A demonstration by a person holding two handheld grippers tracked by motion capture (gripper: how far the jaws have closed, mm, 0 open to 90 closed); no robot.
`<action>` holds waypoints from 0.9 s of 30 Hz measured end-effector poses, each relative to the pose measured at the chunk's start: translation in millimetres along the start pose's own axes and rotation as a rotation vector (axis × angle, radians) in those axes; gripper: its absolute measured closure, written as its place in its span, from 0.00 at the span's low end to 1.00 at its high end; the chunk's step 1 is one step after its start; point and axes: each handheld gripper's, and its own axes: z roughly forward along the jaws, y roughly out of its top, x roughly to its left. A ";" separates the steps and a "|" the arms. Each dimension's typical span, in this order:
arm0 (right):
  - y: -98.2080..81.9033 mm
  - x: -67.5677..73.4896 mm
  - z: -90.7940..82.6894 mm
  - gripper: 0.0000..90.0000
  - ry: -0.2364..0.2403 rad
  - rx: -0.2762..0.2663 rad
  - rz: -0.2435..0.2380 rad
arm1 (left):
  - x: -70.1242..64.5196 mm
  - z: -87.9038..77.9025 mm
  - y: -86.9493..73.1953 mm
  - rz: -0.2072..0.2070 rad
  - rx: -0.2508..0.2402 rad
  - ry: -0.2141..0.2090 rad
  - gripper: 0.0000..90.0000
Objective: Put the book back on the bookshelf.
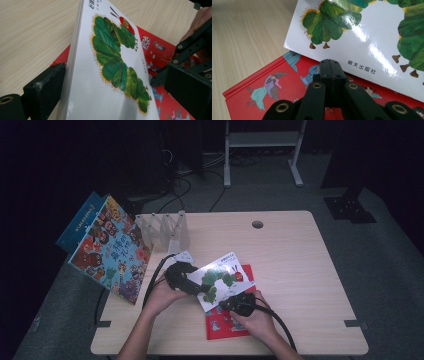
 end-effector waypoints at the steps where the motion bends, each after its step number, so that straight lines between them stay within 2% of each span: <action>1: 0.1 0.1 0.1 0.99 0.000 0.000 -0.001 | -1.8 -1.3 1.4 0.010 -0.001 0.001 0.05; 4: 0.4 0.8 0.7 0.99 -0.002 -0.001 0.001 | -7.1 -5.7 5.1 0.024 -0.014 -0.006 0.07; 6: 0.6 1.2 1.0 0.99 -0.002 0.000 0.000 | -9.3 -6.1 6.2 0.035 -0.014 -0.050 0.10; 11: 1.3 2.7 2.0 0.99 -0.012 -0.003 -0.009 | -14.2 -8.6 9.1 0.064 -0.015 -0.042 0.15; 15: 1.4 2.5 2.2 0.99 -0.010 -0.003 -0.010 | -16.7 -12.0 10.4 0.068 -0.027 -0.046 0.20; 20: 1.5 2.8 3.2 0.99 -0.008 -0.008 -0.013 | -19.6 -19.2 13.3 0.071 -0.051 -0.078 0.33; 22: 1.6 3.2 4.1 0.99 -0.008 -0.013 -0.013 | -22.5 -20.8 15.1 0.081 -0.050 -0.088 0.37; 27: 2.9 4.5 6.0 0.99 -0.009 -0.018 -0.021 | -28.4 -16.4 16.3 0.101 -0.012 -0.119 0.46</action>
